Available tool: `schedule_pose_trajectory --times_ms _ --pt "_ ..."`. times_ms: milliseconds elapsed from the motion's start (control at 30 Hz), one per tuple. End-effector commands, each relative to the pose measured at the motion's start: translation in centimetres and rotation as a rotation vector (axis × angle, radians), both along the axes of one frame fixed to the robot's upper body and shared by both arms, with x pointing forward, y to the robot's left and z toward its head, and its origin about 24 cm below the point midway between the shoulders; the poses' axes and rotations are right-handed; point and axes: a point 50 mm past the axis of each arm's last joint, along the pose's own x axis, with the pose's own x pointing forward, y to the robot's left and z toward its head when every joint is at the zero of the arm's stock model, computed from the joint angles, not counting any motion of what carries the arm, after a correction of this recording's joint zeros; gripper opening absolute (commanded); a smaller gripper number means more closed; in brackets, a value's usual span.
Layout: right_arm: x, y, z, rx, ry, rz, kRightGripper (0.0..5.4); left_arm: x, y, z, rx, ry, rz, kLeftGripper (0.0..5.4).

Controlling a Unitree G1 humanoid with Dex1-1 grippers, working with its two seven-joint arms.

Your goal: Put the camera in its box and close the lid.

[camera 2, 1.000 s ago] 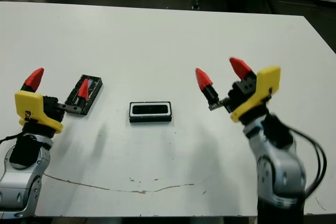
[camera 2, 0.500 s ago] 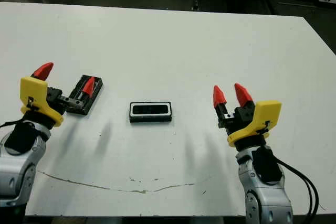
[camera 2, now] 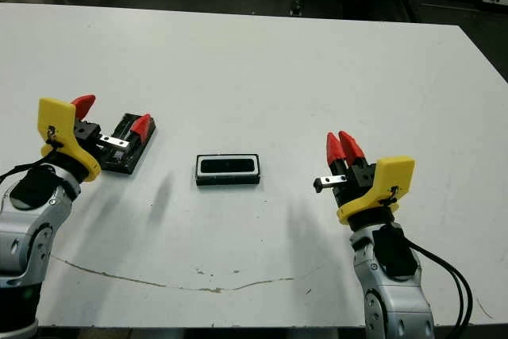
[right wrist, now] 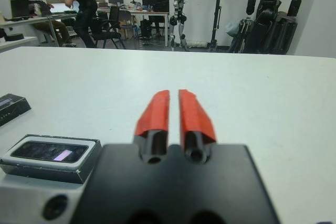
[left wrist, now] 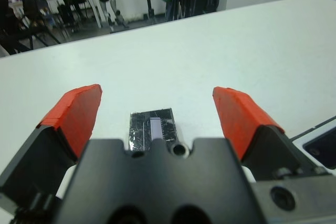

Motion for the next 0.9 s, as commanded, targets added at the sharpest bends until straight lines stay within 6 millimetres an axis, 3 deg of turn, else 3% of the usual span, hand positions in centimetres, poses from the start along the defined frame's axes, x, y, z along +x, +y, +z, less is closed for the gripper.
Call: schedule_pose_trajectory --times_ms 33,200,600,900 --pt "-0.1 -0.2 -0.3 -0.010 0.008 -0.007 0.03 0.5 0.0 -0.7 0.056 0.035 0.021 5.40" --pt "-0.1 -0.2 -0.4 -0.004 0.007 0.003 0.03 0.9 -0.3 -1.6 0.174 0.042 0.037 5.40" --pt "-0.2 -0.2 -0.6 0.003 0.013 0.022 0.03 1.5 -0.3 -3.4 0.249 0.115 0.065 5.40" --pt "-0.3 -0.2 -0.7 0.005 0.015 0.029 0.03 1.7 0.0 -4.2 0.219 0.167 0.085 5.40"
